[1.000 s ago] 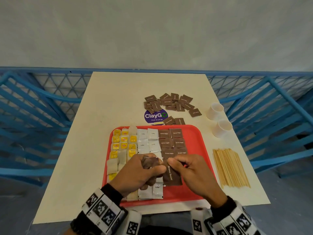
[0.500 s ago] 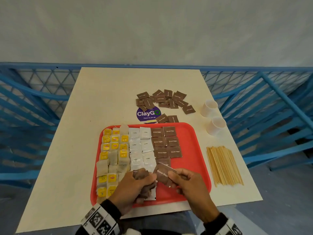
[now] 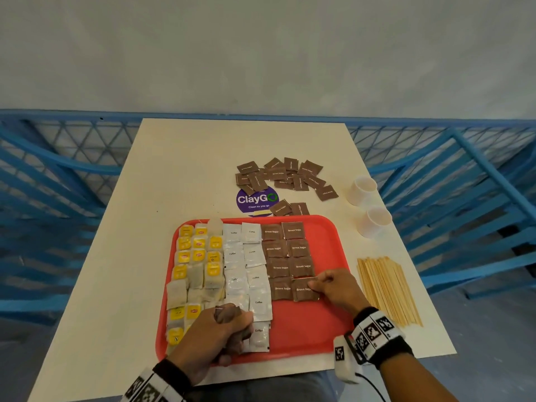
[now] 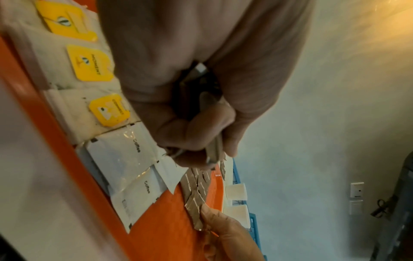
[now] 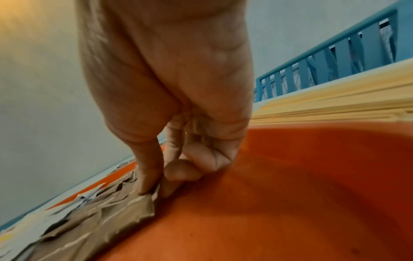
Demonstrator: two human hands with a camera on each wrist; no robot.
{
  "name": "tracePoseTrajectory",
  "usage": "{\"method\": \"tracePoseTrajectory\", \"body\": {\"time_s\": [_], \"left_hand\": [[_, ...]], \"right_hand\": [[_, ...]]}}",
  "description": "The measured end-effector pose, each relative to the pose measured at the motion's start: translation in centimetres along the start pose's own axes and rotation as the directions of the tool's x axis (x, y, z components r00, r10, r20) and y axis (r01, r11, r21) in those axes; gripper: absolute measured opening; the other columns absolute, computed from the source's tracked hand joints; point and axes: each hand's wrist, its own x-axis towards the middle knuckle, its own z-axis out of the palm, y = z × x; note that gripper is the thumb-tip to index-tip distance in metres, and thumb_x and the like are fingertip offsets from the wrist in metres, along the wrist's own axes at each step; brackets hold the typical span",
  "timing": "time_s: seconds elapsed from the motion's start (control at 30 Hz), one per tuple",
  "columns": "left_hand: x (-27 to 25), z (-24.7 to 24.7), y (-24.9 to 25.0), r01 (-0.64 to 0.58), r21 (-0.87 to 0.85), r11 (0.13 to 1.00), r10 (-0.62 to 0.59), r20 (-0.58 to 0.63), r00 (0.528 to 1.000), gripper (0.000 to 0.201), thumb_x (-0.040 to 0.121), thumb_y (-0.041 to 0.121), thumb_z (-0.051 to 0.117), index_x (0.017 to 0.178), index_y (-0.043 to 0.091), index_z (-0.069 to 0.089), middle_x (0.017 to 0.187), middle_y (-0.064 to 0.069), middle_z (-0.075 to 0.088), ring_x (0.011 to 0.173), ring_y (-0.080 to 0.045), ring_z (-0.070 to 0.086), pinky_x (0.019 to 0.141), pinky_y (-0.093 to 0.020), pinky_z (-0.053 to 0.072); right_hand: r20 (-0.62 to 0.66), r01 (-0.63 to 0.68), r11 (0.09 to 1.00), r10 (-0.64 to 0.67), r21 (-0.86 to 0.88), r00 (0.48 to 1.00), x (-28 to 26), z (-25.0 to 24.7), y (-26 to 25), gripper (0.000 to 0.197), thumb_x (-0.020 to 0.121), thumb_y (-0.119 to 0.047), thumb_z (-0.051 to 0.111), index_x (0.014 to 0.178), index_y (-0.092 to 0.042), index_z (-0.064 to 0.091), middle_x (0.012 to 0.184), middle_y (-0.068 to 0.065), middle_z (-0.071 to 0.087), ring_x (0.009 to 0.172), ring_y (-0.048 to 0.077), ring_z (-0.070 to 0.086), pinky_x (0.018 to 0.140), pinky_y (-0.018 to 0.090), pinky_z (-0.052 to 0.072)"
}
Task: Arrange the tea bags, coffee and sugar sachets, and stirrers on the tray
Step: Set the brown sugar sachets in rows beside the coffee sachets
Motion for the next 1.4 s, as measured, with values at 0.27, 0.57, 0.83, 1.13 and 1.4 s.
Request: {"method": "tracePoseTrajectory", "body": {"time_s": [0.27, 0.57, 0.83, 1.13, 1.4], "left_hand": [[0.0, 0.0, 0.4, 0.039, -0.192, 0.981, -0.036, 0.015, 0.999, 0.039, 0.083, 0.030, 0.073, 0.098, -0.006, 0.065, 0.085, -0.019, 0.065, 0.060, -0.022, 0.055, 0.039, -0.020, 0.034], [-0.4, 0.7, 2.9, -0.030, -0.449, 0.893, 0.057, 0.047, 0.997, 0.030, 0.097, 0.023, 0.055, 0.112, 0.000, 0.067, 0.096, -0.018, 0.070, 0.072, -0.025, 0.065, 0.048, -0.032, 0.054], [-1.4, 2.7, 5.1, -0.235, -0.309, 0.921, 0.266, 0.060, 0.962, 0.030, 0.098, 0.030, 0.053, 0.103, 0.001, 0.056, 0.080, -0.013, 0.063, 0.064, -0.021, 0.058, 0.054, -0.029, 0.049], [-2.5, 1.6, 5.6, -0.319, -0.286, 0.904, 0.341, 0.029, 0.940, 0.038, 0.088, 0.033, 0.064, 0.097, -0.004, 0.062, 0.074, -0.022, 0.061, 0.057, -0.022, 0.055, 0.042, -0.025, 0.044], [-3.3, 2.5, 5.9, -0.386, -0.087, 0.918, 0.389, 0.010, 0.921, 0.031, 0.084, 0.031, 0.073, 0.099, 0.006, 0.061, 0.082, -0.014, 0.061, 0.061, -0.019, 0.054, 0.044, -0.024, 0.038]], "right_hand": [[-0.223, -0.081, 0.997, 0.075, -0.018, 0.972, 0.2, 1.0, 0.6, 0.022, 0.081, -0.030, 0.079, 0.082, -0.012, 0.065, 0.080, -0.004, 0.069, 0.077, 0.014, 0.064, 0.061, 0.021, 0.042], [0.109, 0.282, 0.949, -0.298, 0.144, 0.948, -9.7, 1.4, -8.3, 0.029, 0.086, -0.049, 0.070, 0.082, -0.021, 0.069, 0.076, -0.001, 0.071, 0.059, 0.000, 0.059, 0.062, 0.016, 0.046], [0.033, 0.335, 0.921, -0.348, 0.202, 0.937, -12.6, 3.2, -11.1, 0.032, 0.075, -0.040, 0.082, 0.078, -0.011, 0.069, 0.059, 0.005, 0.064, 0.050, 0.006, 0.057, 0.052, 0.030, 0.047], [0.111, 0.251, 0.831, -0.348, 0.497, 0.931, -14.5, 1.6, -11.1, 0.036, 0.097, -0.033, 0.058, 0.069, -0.013, 0.069, 0.064, 0.007, 0.067, 0.051, 0.013, 0.054, 0.049, 0.020, 0.042], [-0.093, 0.312, 0.751, -0.319, 0.582, 0.943, -14.8, 2.5, -10.4, 0.042, 0.092, -0.041, 0.061, 0.069, -0.007, 0.070, 0.065, 0.014, 0.063, 0.056, 0.016, 0.049, 0.052, 0.023, 0.040]]}}
